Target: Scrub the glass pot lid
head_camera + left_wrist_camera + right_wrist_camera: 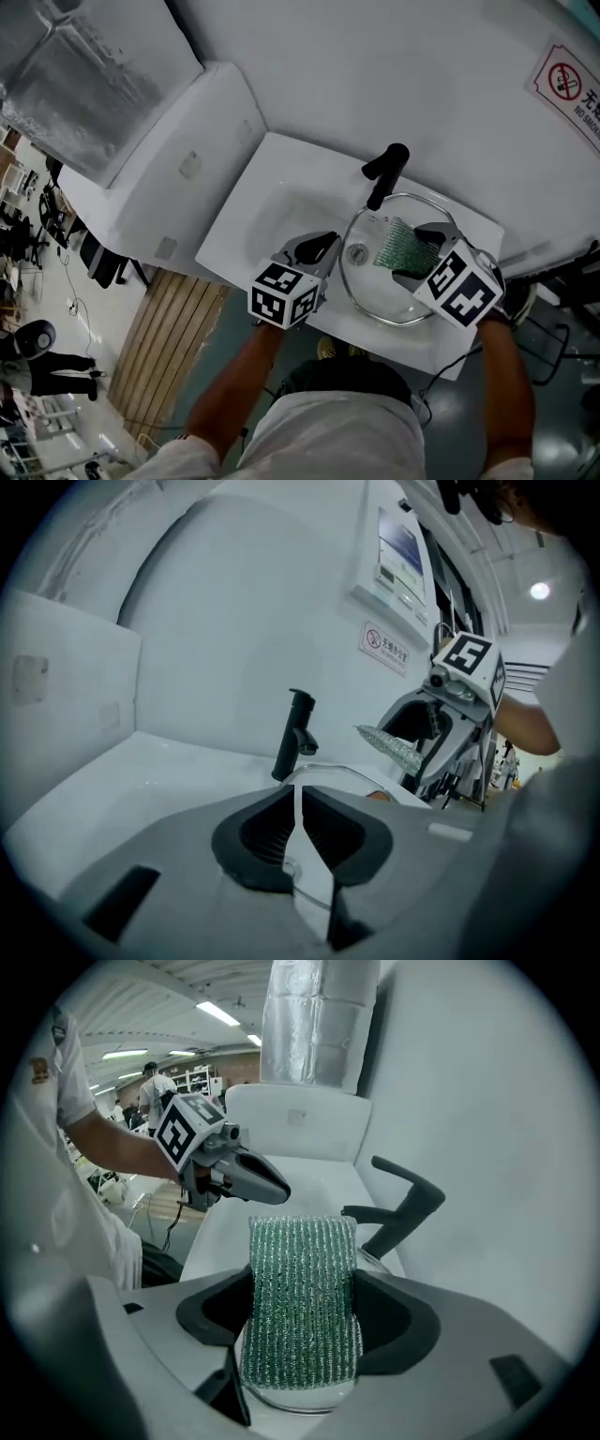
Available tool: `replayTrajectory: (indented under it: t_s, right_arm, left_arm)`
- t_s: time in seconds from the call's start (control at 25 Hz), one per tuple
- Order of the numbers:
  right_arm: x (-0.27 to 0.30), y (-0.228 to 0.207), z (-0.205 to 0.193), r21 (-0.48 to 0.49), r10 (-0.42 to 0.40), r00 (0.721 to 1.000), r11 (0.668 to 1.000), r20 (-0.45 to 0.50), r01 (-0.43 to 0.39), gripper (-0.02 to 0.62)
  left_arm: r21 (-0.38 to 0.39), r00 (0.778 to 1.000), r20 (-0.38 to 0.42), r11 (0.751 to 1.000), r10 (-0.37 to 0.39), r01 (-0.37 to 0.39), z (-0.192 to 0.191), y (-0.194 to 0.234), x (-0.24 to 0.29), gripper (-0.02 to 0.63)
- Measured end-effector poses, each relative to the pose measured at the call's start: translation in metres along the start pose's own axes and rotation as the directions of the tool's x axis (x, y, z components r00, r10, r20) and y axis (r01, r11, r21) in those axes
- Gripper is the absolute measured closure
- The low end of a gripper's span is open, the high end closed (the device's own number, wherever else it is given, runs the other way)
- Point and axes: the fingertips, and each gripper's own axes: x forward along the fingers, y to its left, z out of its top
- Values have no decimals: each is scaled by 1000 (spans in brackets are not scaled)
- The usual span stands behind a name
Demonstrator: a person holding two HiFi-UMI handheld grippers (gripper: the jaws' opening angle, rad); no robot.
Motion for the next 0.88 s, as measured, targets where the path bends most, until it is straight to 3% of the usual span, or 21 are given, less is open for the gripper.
replayTrajectory:
  t_s: [0.12, 0.24, 0.36, 0.64, 0.88]
  right_arm:
    - [16, -7, -2, -65, 41, 996, 997, -76, -46, 264]
    - [30, -13, -5, -104, 81, 987, 990, -142, -96, 264]
    - [44, -15, -7, -127, 124, 973, 980, -193, -150, 264]
    - [67, -24, 3, -146, 153, 967, 972, -202, -184, 264]
    - [82, -33, 3, -189, 130, 965, 966, -227, -174, 263]
  left_arm:
    - [-35, 999, -53, 999, -4, 2, -15, 7, 11, 584]
    - [-71, 995, -100, 997, -28, 21, -29, 9, 22, 492]
    - [-102, 988, -146, 994, -47, 33, -42, 12, 32, 455]
    - [-187, 975, -211, 982, -74, 34, -62, 21, 49, 422]
    - [-236, 969, -231, 971, -88, 32, -73, 25, 57, 422]
